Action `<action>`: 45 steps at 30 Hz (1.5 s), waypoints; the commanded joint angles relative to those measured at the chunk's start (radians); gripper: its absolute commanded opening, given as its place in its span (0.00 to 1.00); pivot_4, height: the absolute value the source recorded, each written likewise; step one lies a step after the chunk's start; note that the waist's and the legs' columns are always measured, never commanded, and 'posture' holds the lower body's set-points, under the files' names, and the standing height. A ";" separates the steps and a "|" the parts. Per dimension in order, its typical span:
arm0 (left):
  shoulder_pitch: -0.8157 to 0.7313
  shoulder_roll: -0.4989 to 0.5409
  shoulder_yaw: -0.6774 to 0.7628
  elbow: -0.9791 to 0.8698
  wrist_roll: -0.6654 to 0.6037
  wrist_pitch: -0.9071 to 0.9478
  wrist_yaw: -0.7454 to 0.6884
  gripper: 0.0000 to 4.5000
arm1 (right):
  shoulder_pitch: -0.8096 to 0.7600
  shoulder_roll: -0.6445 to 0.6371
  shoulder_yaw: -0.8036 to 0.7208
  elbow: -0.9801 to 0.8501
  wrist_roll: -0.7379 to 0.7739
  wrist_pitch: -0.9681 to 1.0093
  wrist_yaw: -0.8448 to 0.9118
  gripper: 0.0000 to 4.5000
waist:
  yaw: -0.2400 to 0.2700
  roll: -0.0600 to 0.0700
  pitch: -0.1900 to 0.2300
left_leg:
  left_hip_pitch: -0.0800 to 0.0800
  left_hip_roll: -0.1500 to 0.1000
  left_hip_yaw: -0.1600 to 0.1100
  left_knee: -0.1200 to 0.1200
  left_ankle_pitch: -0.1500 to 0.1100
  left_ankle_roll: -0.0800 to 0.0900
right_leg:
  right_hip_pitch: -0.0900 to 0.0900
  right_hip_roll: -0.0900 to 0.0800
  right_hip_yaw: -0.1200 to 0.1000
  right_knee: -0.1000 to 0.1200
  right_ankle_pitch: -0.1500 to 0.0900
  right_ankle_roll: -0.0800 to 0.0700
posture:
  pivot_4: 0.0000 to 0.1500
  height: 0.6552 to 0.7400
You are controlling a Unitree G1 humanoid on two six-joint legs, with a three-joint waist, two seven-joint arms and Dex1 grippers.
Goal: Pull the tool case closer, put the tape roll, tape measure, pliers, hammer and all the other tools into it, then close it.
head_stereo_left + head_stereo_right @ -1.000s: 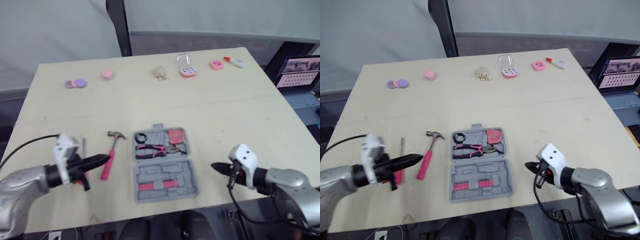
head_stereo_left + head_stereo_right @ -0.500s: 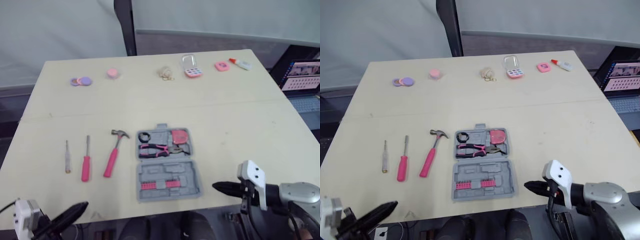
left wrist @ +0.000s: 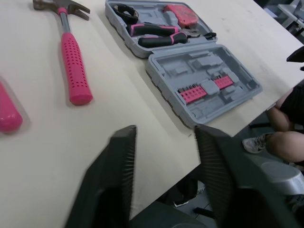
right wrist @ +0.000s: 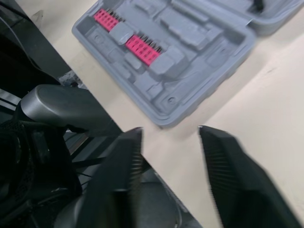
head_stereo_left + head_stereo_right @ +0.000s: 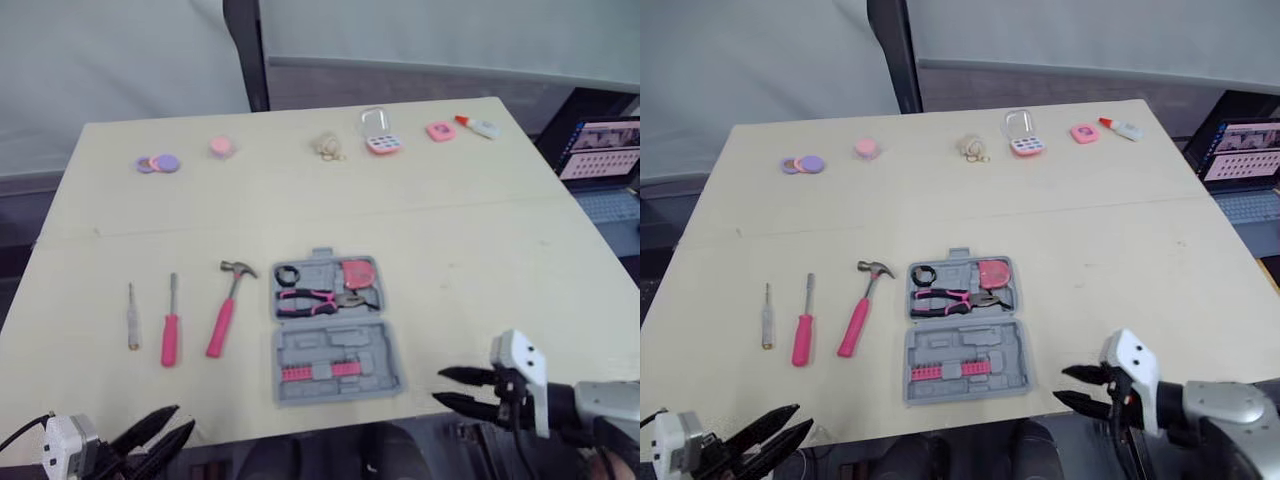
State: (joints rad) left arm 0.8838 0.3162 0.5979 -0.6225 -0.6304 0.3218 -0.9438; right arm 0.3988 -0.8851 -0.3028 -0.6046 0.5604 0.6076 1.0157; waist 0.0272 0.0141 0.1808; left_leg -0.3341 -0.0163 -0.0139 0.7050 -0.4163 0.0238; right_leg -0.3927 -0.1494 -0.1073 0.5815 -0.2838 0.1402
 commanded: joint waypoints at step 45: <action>-0.836 0.254 0.067 0.204 -0.249 0.843 1.251 0.99 | -0.237 0.123 0.085 0.075 -0.060 -0.408 0.017 1.00 | -0.002 -0.002 -0.001 | 0.002 -0.005 -0.003 0.008 0.002 -0.006 | 0.000 0.002 0.003 0.013 0.001 0.003 | 1.00 1.00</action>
State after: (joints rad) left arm 0.0725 0.5669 0.6662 -0.4119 -0.8930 1.1463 0.2863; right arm 0.1632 -0.7635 -0.2039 -0.5044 0.4950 0.2136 1.0439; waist 0.0256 0.0121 0.1795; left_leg -0.3327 -0.0214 -0.0171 0.7138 -0.4146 0.0176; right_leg -0.3926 -0.1472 -0.1048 0.5946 -0.2824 0.1428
